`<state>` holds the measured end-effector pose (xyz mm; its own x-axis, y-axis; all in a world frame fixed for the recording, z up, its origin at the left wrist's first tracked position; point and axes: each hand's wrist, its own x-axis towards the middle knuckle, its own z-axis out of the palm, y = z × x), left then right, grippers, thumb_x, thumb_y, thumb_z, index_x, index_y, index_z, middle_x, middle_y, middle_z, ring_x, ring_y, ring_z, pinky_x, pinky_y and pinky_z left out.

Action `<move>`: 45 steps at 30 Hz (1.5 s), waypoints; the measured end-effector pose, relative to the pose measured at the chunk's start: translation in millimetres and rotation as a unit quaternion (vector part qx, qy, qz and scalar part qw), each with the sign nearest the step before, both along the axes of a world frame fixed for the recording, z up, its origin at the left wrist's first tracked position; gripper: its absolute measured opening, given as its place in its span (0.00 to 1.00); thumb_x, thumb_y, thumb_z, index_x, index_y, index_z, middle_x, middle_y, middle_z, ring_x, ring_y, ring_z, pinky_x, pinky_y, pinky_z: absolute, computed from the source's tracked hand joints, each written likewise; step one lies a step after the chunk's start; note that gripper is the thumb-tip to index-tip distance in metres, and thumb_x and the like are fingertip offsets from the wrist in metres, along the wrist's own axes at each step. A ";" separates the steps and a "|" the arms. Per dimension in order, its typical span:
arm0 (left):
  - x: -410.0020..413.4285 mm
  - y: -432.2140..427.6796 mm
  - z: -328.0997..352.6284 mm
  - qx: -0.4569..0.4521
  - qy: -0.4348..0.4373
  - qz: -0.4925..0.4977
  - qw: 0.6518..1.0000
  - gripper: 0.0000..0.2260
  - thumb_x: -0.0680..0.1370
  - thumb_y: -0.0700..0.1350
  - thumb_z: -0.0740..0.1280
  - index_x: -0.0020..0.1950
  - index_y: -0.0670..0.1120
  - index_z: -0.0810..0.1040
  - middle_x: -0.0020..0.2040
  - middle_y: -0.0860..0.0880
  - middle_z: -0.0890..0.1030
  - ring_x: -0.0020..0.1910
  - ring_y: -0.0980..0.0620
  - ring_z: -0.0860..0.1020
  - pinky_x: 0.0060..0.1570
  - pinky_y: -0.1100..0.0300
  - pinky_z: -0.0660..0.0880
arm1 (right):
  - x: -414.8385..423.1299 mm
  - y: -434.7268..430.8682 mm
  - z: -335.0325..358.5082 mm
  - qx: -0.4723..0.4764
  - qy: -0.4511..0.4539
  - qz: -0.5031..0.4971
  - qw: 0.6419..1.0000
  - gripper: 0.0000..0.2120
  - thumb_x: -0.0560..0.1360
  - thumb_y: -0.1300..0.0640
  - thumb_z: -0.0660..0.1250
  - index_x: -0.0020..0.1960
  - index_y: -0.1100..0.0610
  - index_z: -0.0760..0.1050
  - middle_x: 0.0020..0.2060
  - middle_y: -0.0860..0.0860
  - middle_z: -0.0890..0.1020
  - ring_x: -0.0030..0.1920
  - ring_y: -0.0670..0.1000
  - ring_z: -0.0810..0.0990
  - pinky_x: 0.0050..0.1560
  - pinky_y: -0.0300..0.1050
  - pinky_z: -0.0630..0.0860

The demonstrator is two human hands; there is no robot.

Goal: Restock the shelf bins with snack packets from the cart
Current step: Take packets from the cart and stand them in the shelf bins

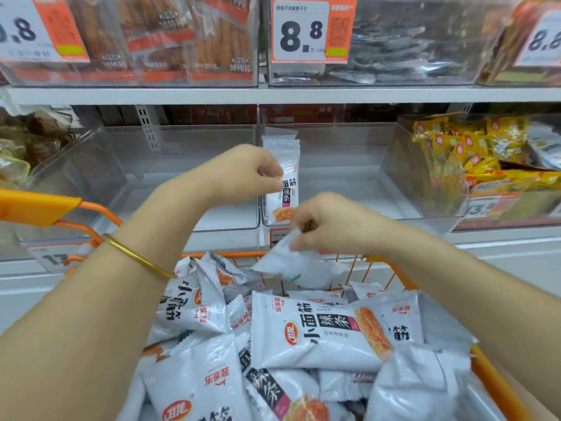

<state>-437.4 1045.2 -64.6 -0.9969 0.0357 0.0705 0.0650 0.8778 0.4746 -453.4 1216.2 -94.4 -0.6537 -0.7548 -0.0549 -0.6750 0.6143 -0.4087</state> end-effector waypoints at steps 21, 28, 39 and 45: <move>1.5 25.4 4.9 0.321 -0.061 -0.017 0.945 0.12 0.77 0.53 0.65 0.55 0.48 0.78 0.46 0.52 0.83 0.44 0.56 0.81 0.43 0.60 0.76 | -21.1 -1.9 27.2 -0.478 -0.295 -0.147 0.814 0.12 0.81 0.58 0.58 0.52 0.66 0.75 0.46 0.60 0.79 0.45 0.54 0.80 0.45 0.47 0.82; -3.7 25.0 -1.7 0.494 -0.002 0.108 0.862 0.11 0.79 0.40 0.58 0.60 0.42 0.73 0.50 0.44 0.82 0.46 0.47 0.81 0.44 0.55 0.78 | -39.4 -1.3 9.7 -0.331 -0.269 -0.178 0.887 0.09 0.74 0.58 0.69 0.54 0.57 0.77 0.46 0.52 0.81 0.45 0.48 0.81 0.46 0.43 0.80; -3.8 17.3 -6.8 0.529 0.015 0.132 0.838 0.09 0.82 0.47 0.58 0.51 0.46 0.76 0.46 0.47 0.83 0.47 0.49 0.81 0.49 0.54 0.78 | -46.6 -5.8 11.5 -0.270 -0.327 -0.085 0.902 0.08 0.71 0.65 0.71 0.48 0.57 0.78 0.43 0.53 0.84 0.42 0.49 0.84 0.43 0.41 0.81; -4.7 0.2 -12.9 0.214 0.081 0.156 0.961 0.05 0.79 0.48 0.62 0.52 0.49 0.73 0.48 0.46 0.73 0.47 0.50 0.72 0.45 0.58 0.67 | -78.2 -9.5 7.1 -0.332 -0.257 -0.237 0.876 0.10 0.70 0.67 0.71 0.49 0.58 0.76 0.45 0.53 0.83 0.45 0.52 0.82 0.46 0.49 0.80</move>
<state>-442.2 1045.4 -77.4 -0.9291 -0.3302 0.1663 -0.0673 0.5934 0.8021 -531.5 1206.7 -87.2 -0.9198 -0.3830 -0.0852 -0.0305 0.2864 -0.9576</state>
